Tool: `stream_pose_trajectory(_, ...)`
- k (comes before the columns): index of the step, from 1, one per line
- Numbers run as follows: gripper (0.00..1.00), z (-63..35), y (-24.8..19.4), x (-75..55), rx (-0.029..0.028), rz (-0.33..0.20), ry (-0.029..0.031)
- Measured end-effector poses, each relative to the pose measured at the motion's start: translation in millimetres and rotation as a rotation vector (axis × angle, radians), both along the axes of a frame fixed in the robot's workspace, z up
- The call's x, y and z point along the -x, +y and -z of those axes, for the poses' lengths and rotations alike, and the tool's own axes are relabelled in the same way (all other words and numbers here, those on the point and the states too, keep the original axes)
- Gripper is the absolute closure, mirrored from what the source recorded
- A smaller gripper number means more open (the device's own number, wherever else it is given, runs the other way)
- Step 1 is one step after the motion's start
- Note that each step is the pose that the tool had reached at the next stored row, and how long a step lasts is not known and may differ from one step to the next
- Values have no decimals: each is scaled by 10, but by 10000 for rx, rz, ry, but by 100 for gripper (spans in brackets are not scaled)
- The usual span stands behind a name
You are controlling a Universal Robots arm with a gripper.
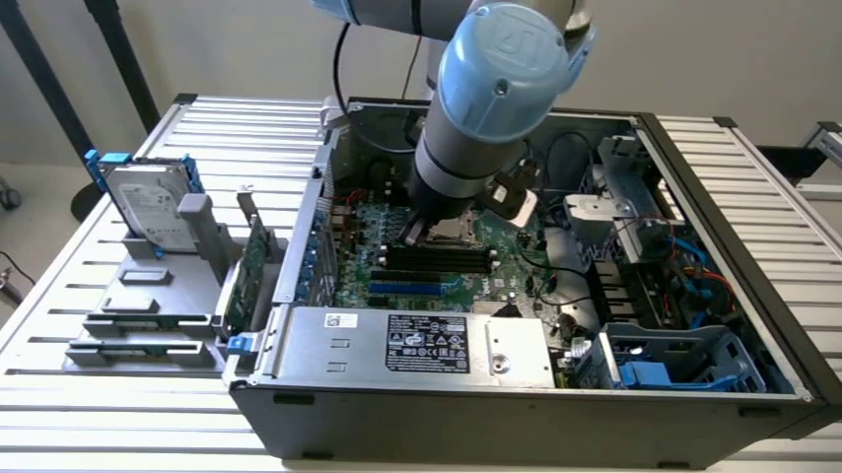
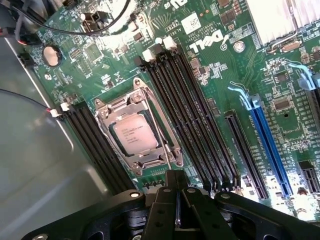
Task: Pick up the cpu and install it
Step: 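Install the first cpu locking lever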
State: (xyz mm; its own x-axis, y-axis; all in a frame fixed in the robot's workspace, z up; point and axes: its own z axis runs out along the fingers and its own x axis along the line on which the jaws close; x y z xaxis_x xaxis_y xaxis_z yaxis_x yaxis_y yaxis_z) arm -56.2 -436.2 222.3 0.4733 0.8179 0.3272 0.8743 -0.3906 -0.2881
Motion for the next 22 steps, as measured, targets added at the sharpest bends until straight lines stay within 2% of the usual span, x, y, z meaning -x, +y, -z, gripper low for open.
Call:
stream_pose_trajectory(7, 89, 125, 25, 96, 53, 1, -1)
stream_pose_trajectory(12, 89, 185, 42, 102, 54, -5, -17)
stream_pose_trajectory(22, 89, 288, 67, 114, 97, -60, -58)
